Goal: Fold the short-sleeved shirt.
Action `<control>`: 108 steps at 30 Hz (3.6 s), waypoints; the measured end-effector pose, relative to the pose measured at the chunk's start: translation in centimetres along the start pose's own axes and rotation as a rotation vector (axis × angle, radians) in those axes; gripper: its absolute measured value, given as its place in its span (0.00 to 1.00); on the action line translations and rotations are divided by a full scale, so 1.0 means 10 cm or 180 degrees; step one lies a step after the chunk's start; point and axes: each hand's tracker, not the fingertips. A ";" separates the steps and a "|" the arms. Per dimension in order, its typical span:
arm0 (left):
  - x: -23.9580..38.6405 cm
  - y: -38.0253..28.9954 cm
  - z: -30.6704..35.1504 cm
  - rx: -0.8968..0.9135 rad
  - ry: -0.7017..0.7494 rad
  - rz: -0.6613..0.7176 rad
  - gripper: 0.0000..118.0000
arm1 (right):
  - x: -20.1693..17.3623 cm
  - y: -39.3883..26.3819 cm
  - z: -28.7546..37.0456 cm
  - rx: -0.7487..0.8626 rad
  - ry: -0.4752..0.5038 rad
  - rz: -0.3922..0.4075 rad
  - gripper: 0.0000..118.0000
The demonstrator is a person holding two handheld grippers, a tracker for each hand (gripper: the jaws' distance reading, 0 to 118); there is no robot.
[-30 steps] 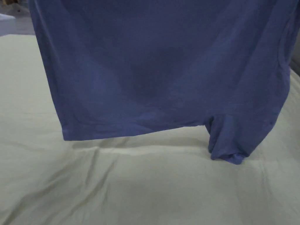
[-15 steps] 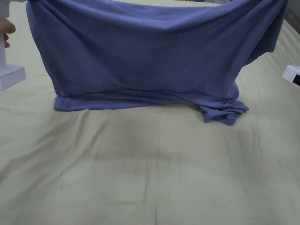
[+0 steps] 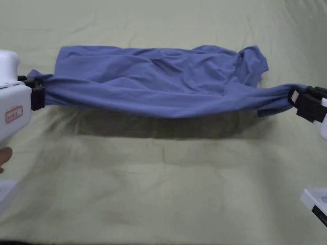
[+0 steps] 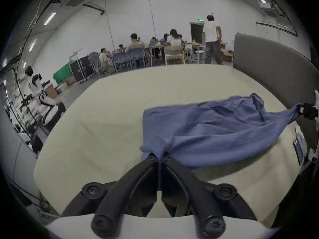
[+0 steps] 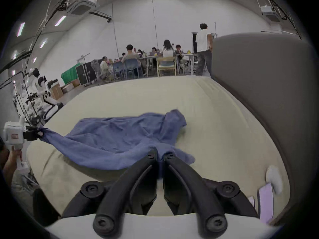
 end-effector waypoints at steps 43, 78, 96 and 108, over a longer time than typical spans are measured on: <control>-0.12 -1.00 1.13 -0.1102 -0.0100 0.0095 0.02 | -0.67 -0.59 1.28 -0.0684 0.0233 -0.0101 0.02; 0.06 -1.13 0.67 -0.1385 -0.0446 0.0920 0.00 | -0.06 -1.42 0.34 -0.1822 0.0029 -0.0625 0.06; -0.01 0.28 -0.94 -0.1273 -0.0293 0.0268 0.00 | -0.18 0.10 -1.08 -0.1325 -0.0144 -0.0098 0.06; 0.07 -0.09 -1.27 -0.1470 -0.0106 0.0146 0.76 | -0.16 -0.25 -1.34 -0.1517 -0.0075 -0.0306 1.00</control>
